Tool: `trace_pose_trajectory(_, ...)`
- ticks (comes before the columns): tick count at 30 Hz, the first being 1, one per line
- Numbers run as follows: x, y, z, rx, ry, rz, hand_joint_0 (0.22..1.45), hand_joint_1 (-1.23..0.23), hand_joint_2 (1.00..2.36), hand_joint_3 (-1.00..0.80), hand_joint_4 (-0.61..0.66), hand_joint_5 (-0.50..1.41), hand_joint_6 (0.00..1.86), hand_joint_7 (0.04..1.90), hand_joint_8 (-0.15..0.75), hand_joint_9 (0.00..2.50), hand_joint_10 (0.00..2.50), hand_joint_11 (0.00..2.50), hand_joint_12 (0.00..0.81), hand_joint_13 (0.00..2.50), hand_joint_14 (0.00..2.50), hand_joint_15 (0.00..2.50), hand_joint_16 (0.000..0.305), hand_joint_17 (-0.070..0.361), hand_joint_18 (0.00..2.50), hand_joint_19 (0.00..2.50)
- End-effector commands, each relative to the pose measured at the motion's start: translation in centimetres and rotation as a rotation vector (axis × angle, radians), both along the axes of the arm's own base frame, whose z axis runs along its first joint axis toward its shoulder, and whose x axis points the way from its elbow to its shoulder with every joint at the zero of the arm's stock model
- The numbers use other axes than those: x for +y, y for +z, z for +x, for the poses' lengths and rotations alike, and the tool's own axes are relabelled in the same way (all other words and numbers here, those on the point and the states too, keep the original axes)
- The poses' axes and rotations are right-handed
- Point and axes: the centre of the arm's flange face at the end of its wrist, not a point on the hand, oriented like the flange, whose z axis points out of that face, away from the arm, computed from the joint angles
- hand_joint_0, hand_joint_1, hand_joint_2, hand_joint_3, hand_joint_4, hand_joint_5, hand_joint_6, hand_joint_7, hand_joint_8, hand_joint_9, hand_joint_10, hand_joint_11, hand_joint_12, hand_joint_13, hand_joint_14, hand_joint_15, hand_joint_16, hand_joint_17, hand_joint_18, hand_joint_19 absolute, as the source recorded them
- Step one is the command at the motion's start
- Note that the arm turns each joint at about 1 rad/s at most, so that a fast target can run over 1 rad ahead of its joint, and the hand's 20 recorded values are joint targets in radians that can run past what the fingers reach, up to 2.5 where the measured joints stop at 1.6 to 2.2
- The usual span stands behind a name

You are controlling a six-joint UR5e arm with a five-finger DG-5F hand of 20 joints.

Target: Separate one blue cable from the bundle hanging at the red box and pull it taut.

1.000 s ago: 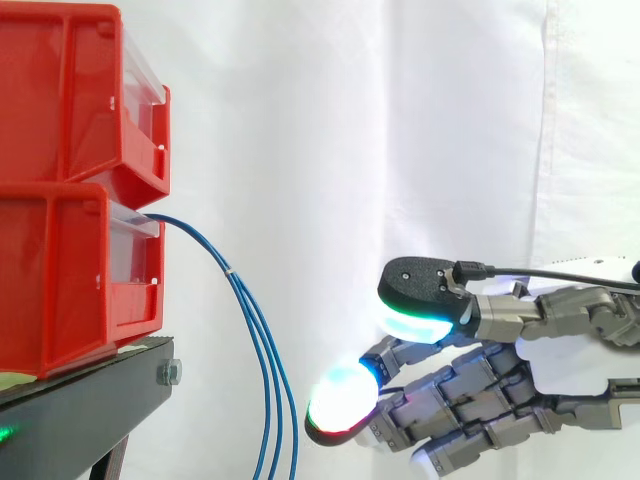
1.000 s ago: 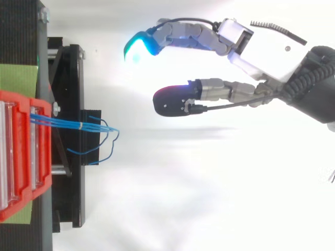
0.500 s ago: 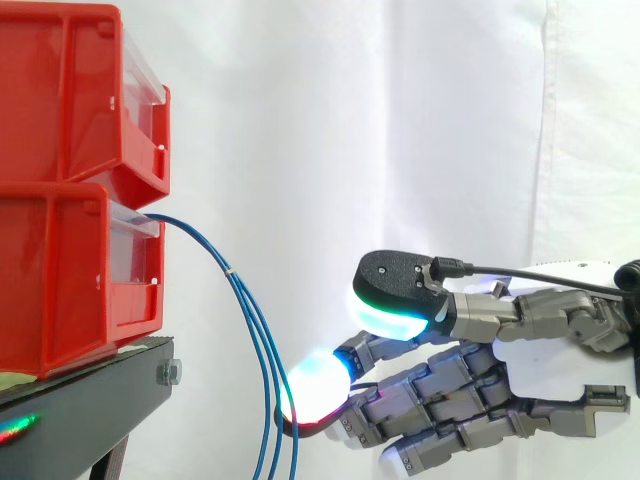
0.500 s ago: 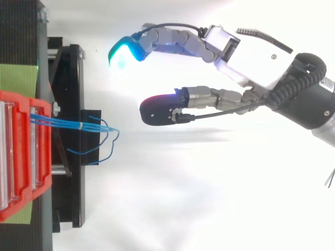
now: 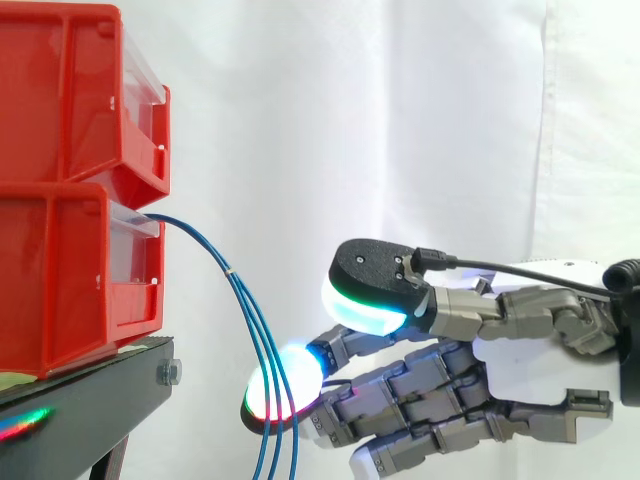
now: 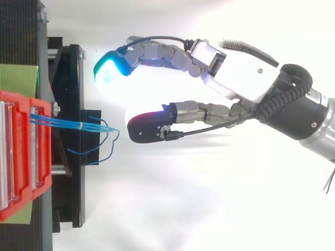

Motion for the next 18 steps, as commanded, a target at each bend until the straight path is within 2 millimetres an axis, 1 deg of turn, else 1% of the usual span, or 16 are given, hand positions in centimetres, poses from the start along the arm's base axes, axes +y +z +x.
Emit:
trace_pose_trajectory(1, 0.22, 0.79, 0.46, -0.005, 0.003, -0.004, 0.56, -0.53, 1.0, -0.5, 0.24, -0.21, 0.5, 0.76, 0.269, 0.44, 0.0, 0.1, 0.275, 0.22, 0.0, 0.0, 0.037, 0.084, 0.32, 0.27)
trace_pose_trajectory(5, 0.26, 1.12, 0.58, -0.008, 0.002, -0.013, 0.56, -0.53, 1.0, -0.5, 0.24, -0.21, 0.5, 0.76, 0.27, 0.44, 0.0, 0.1, 0.275, 0.22, 0.0, 0.0, 0.037, 0.084, 0.32, 0.26)
trace_pose_trajectory(16, 0.72, 1.02, 0.61, -0.007, 0.008, -0.014, 0.56, -0.53, 1.0, -0.5, 0.24, -0.21, 0.5, 0.76, 0.271, 0.45, 0.0, 0.11, 0.276, 0.22, 0.0, 0.0, 0.037, 0.084, 0.32, 0.27)
trace_pose_trajectory(18, 0.83, 0.45, 0.63, 0.001, 0.009, -0.015, 0.56, -0.53, 1.0, -0.5, 0.24, -0.21, 0.5, 0.76, 0.271, 0.45, 0.0, 0.11, 0.275, 0.22, 0.0, 0.0, 0.037, 0.084, 0.32, 0.27)
